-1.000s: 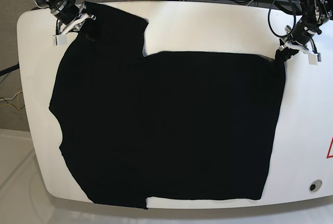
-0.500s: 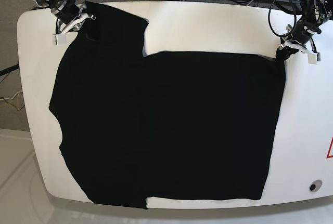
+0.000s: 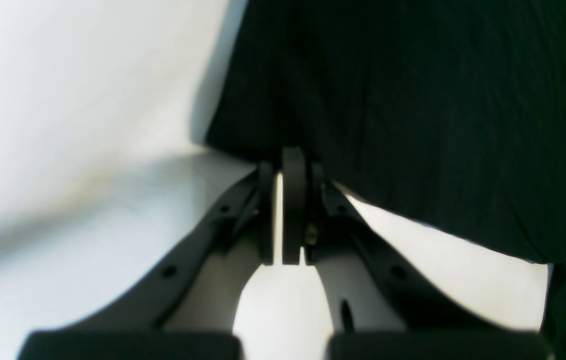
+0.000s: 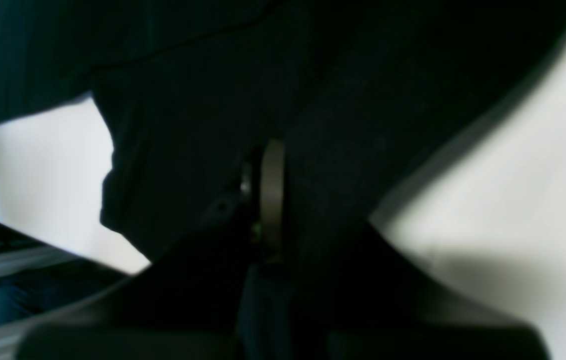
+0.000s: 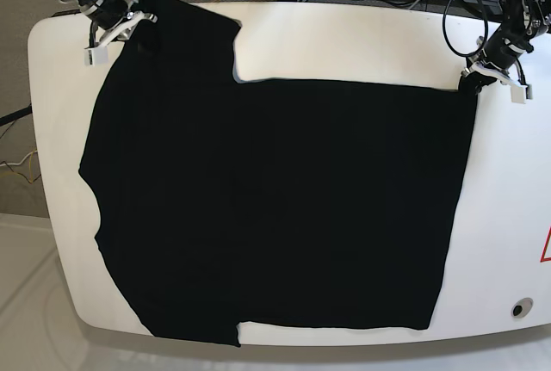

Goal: Fold the T-shirt properly
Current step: 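Hold both corners and pull the shirt toward the robot, smoothing it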

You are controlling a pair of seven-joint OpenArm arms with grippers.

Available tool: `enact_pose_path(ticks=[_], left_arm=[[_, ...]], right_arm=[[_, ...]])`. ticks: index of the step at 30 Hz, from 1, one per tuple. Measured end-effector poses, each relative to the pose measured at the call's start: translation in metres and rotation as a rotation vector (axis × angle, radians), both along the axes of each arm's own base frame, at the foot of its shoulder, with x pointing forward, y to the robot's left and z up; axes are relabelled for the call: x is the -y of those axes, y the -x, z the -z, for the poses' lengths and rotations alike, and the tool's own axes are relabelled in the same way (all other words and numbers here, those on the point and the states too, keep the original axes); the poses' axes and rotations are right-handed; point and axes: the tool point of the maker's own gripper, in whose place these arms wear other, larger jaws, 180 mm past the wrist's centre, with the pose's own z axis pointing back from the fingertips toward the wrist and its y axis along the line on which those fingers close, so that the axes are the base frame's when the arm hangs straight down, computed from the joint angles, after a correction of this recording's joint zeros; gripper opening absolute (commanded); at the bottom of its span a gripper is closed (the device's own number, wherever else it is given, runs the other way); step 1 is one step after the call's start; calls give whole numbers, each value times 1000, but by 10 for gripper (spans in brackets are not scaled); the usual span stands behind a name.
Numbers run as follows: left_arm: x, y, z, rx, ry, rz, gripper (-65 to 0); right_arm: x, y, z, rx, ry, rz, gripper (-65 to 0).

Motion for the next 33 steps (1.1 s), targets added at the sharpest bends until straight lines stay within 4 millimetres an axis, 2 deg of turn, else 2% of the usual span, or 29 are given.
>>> enact_pose_path(ticks=[4, 7, 9, 15, 20, 24, 28, 33], left_arm=[[4, 5, -11, 14, -41, 33, -650], [15, 6, -33, 82, -68, 97, -650], [14, 7, -36, 88, -79, 98, -650], [13, 9, -33, 72, -85, 95, -650], [4, 10, -27, 54, -80, 63, -650], [4, 11, -20, 19, -65, 76, -487], [6, 9, -15, 4, -52, 100, -374], [12, 11, -8, -27, -31, 127, -343]], right_arm=[[3, 8, -1, -17, 16, -4, -650], [6, 12, -3, -24, 29, 2, -650], [6, 13, -2, -30, 30, 1, -650], [6, 15, -2, -32, 30, 2, -650], [7, 17, 0, -39, 31, 2, -650], [7, 16, 0, -40, 38, -1, -650], [6, 14, 1, -36, 40, -1, -650], [7, 15, 2, -38, 54, -5, -650]])
